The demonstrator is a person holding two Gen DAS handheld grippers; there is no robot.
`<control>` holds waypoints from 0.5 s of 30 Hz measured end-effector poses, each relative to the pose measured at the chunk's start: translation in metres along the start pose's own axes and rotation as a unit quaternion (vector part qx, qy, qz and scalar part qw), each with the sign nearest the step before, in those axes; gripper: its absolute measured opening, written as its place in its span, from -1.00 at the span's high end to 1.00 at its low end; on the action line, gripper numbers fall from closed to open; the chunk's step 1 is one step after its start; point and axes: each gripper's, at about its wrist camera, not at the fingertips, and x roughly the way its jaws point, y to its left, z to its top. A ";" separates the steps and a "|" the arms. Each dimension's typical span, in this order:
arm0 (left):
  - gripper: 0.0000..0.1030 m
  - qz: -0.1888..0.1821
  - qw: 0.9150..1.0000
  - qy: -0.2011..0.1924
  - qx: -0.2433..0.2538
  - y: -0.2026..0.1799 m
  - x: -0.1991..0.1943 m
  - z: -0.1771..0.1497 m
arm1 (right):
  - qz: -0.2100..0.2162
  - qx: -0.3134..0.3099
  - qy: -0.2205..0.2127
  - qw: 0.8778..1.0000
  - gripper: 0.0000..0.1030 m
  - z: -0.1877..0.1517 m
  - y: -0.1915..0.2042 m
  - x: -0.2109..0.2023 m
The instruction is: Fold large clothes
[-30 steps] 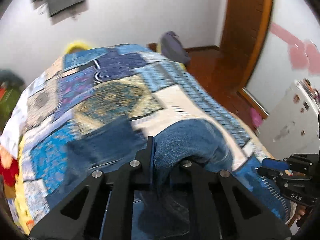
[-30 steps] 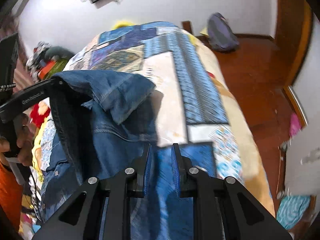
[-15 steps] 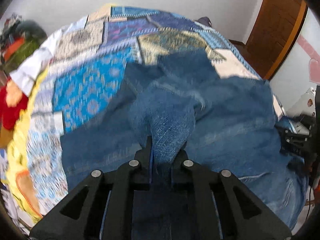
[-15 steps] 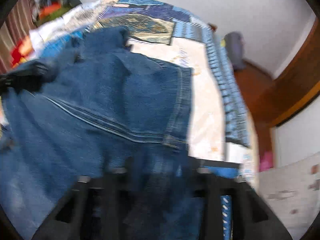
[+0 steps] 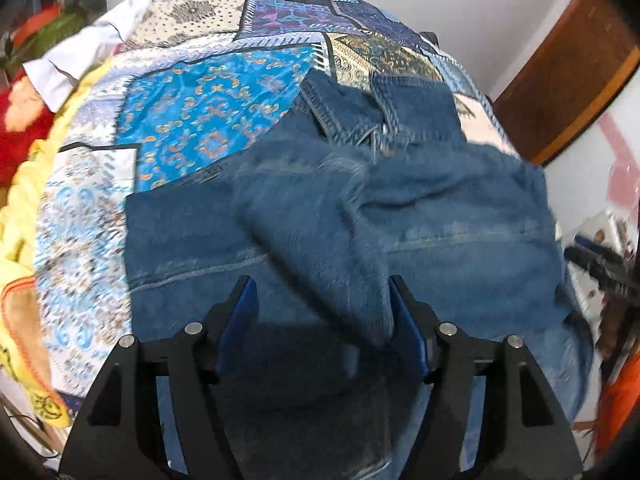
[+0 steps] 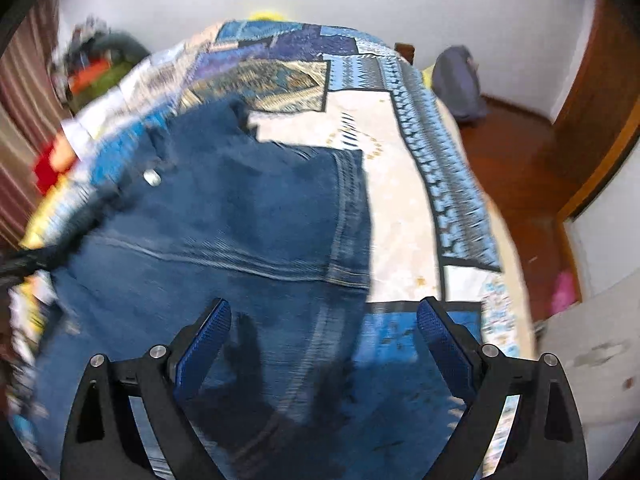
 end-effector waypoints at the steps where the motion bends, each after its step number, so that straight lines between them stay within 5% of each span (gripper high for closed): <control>1: -0.29 0.003 1.000 0.005 0.001 -0.001 0.005 0.006 | 0.016 0.013 0.001 1.000 -0.81 0.001 -0.001 -0.002; 7: -0.29 0.071 0.997 0.029 0.015 -0.008 0.039 0.030 | 0.083 0.068 0.019 0.994 -0.81 0.000 -0.006 -0.003; 15: -0.30 0.102 0.995 -0.011 0.018 0.029 -0.011 0.007 | 0.066 0.072 0.028 0.995 -0.81 -0.008 -0.018 -0.005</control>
